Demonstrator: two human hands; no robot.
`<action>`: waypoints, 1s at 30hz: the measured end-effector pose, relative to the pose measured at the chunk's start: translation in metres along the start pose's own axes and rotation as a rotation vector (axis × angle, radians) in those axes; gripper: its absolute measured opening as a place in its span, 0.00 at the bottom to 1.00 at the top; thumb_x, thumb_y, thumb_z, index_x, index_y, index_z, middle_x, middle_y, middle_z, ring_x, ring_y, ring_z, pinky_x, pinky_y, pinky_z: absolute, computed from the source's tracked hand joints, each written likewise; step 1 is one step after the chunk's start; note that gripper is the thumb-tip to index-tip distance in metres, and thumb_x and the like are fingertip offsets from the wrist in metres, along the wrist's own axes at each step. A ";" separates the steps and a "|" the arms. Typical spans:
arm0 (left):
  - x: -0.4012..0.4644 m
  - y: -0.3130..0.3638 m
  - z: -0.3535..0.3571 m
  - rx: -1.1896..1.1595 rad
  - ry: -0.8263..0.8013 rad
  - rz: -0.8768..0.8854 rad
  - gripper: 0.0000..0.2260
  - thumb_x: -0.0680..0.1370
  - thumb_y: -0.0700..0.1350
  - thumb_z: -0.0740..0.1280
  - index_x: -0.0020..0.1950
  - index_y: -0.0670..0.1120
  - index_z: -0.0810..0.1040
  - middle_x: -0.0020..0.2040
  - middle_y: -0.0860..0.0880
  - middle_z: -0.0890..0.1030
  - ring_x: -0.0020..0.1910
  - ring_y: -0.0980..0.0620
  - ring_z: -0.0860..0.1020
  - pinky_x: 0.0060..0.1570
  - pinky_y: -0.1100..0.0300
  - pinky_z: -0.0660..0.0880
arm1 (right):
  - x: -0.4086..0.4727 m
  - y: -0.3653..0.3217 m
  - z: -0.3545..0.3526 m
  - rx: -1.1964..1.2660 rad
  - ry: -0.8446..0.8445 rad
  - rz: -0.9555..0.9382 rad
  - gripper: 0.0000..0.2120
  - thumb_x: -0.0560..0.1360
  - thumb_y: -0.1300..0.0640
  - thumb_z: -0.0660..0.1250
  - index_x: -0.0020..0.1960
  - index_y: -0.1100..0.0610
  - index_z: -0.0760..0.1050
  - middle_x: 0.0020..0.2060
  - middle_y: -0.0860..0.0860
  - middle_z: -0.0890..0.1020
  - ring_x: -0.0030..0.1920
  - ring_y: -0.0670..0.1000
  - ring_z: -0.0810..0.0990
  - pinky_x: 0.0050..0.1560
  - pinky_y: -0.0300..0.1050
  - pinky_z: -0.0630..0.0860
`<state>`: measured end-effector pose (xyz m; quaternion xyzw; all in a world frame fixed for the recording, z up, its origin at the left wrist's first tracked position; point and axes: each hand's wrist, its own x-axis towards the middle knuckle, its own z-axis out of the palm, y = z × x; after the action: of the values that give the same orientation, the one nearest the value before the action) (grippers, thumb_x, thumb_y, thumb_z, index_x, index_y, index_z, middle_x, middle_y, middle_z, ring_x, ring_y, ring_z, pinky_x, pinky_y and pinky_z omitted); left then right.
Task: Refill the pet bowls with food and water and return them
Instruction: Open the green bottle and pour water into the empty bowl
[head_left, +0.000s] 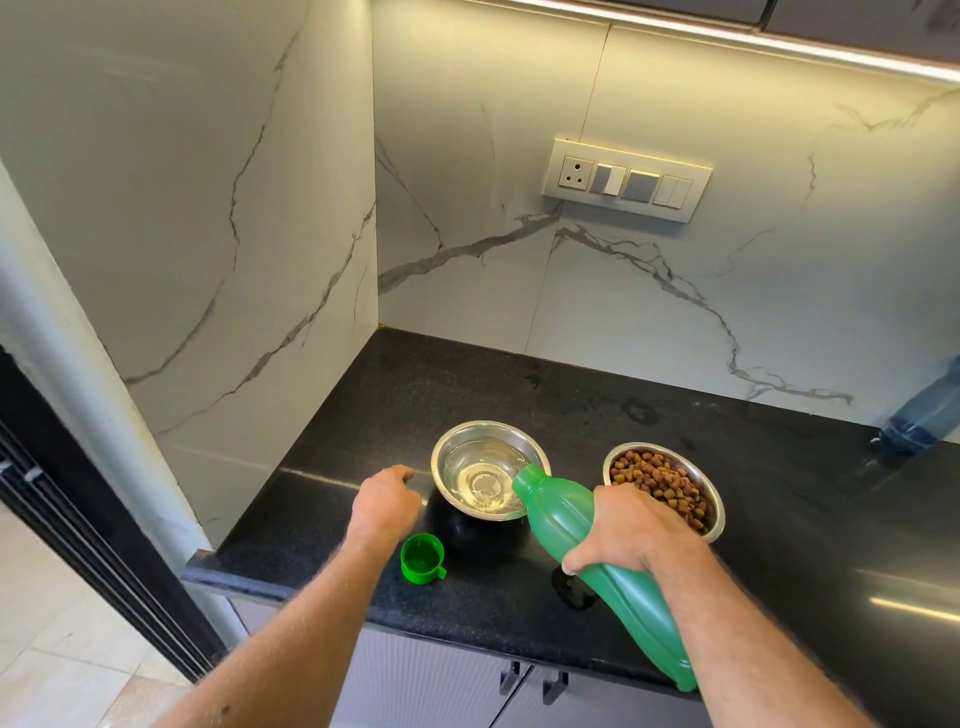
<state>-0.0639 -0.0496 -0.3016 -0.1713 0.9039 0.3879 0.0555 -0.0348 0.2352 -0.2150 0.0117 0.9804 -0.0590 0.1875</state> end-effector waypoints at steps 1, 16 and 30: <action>0.000 0.000 0.000 -0.001 -0.002 -0.001 0.20 0.80 0.38 0.61 0.72 0.48 0.74 0.67 0.45 0.78 0.62 0.48 0.78 0.59 0.55 0.76 | 0.000 0.000 0.000 -0.002 -0.002 0.003 0.36 0.51 0.31 0.79 0.51 0.49 0.75 0.42 0.45 0.80 0.40 0.45 0.80 0.35 0.43 0.73; -0.008 -0.005 -0.006 0.018 -0.030 0.028 0.21 0.80 0.38 0.60 0.72 0.47 0.74 0.68 0.45 0.78 0.64 0.46 0.77 0.65 0.53 0.74 | -0.003 -0.005 0.007 0.053 0.037 0.007 0.37 0.51 0.30 0.79 0.52 0.49 0.74 0.44 0.46 0.80 0.43 0.47 0.80 0.45 0.47 0.79; -0.021 -0.008 -0.019 0.004 -0.210 0.132 0.21 0.78 0.48 0.67 0.72 0.50 0.75 0.68 0.48 0.78 0.64 0.50 0.78 0.63 0.56 0.75 | 0.006 -0.018 0.010 0.185 0.195 -0.084 0.44 0.49 0.26 0.74 0.58 0.48 0.73 0.45 0.45 0.80 0.43 0.46 0.80 0.46 0.49 0.82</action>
<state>-0.0409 -0.0625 -0.2893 -0.0697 0.9032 0.4048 0.1244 -0.0369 0.2165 -0.2248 -0.0064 0.9840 -0.1554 0.0869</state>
